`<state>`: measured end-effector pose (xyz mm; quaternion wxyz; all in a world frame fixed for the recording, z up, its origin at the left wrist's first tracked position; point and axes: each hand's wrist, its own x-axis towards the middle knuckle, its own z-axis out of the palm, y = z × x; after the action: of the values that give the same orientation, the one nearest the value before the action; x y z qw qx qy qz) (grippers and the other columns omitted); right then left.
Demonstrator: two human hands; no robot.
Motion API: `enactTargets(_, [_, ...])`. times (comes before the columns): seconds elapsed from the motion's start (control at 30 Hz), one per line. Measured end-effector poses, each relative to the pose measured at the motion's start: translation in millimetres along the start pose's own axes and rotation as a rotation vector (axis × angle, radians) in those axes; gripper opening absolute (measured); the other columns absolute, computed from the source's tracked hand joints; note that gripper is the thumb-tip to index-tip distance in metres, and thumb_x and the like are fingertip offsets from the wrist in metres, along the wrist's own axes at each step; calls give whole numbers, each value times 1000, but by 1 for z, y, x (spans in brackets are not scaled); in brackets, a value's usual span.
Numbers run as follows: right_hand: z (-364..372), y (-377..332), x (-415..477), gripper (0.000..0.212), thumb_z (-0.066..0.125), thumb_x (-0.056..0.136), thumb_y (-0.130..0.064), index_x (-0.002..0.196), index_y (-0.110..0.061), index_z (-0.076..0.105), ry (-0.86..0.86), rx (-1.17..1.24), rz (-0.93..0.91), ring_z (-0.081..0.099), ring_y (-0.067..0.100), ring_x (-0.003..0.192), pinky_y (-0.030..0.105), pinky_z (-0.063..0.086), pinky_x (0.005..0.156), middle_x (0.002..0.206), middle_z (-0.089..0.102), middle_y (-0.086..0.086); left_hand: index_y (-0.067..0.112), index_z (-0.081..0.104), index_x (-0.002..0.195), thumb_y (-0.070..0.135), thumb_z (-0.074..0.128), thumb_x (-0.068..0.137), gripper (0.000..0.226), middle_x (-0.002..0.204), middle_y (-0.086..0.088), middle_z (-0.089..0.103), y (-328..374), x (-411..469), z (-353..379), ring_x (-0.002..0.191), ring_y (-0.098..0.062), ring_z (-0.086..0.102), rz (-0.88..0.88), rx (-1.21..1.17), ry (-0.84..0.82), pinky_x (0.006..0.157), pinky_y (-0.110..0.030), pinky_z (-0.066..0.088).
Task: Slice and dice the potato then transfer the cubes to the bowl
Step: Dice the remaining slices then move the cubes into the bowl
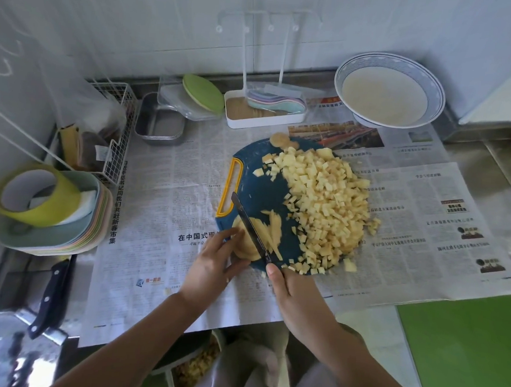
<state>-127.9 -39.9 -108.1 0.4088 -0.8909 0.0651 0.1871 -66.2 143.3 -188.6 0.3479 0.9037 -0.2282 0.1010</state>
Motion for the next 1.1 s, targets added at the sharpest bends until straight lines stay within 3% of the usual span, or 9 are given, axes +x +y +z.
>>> enactTargets(0.33, [8, -5, -6, 51, 13, 90, -57, 83, -20, 48, 8, -73, 7, 47, 5, 63, 17, 35, 54, 69, 46, -9, -3, 64, 108, 38, 60, 86, 46, 114, -13, 64, 6, 3, -2, 108, -16, 56, -14, -30, -6, 96, -18, 43])
enactTargets(0.43, [15, -9, -7, 46, 13, 97, -54, 89, -22, 45, -14, -181, 26, 48, 8, 72, 18, 35, 60, 80, 49, -7, -1, 65, 106, 37, 59, 87, 43, 112, -12, 64, 6, 4, -2, 107, -17, 56, -14, -44, -16, 94, -20, 45])
enactTargets(0.57, [28, -14, -2, 80, -12, 76, -64, 103, -20, 49, 8, -366, 55, 46, 9, 76, 19, 34, 63, 86, 48, -7, 4, 64, 100, 33, 61, 85, 33, 106, -8, 63, 7, 3, -2, 99, -17, 57, -31, -62, -25, 90, -15, 43])
enactTargets(0.67, [31, -12, 6, 56, 9, 97, -56, 106, -18, 49, 8, -370, 82, 46, 10, 77, 20, 35, 67, 86, 48, -7, 10, 60, 100, 30, 63, 83, 26, 107, -7, 62, 7, 3, -1, 100, -16, 56, -17, -82, -13, 93, -9, 38])
enactTargets(0.73, [32, -9, 8, 47, 17, 100, -53, 103, -19, 49, 19, -341, 70, 47, 9, 78, 20, 36, 68, 86, 49, -7, 8, 62, 104, 30, 64, 84, 30, 109, -7, 62, 7, 2, -1, 103, -16, 56, -13, -80, -10, 96, -7, 37])
enactTargets(0.83, [26, -2, 11, 44, 18, 100, -51, 90, -19, 47, 46, -251, 57, 48, 10, 74, 21, 35, 67, 81, 50, -6, 1, 64, 111, 32, 63, 86, 40, 114, -9, 63, 6, 2, -2, 107, -17, 57, -11, -53, -29, 97, -13, 42])
enactTargets(0.97, [17, 10, 17, 47, 24, 102, -46, 70, -19, 46, 40, -51, 102, 46, 9, 58, 20, 31, 53, 63, 46, -4, -1, 65, 111, 40, 55, 91, 46, 114, -11, 64, 6, 4, -3, 107, -16, 56, -8, -34, -1, 97, -18, 44])
enactTargets(1.1, [21, 1, 15, 46, 20, 102, -47, 81, -17, 47, 46, -208, 79, 48, 13, 67, 23, 33, 63, 68, 45, -6, -1, 66, 108, 37, 55, 91, 42, 111, -12, 65, 8, 4, -2, 105, -15, 56, -17, -24, 5, 93, -18, 44])
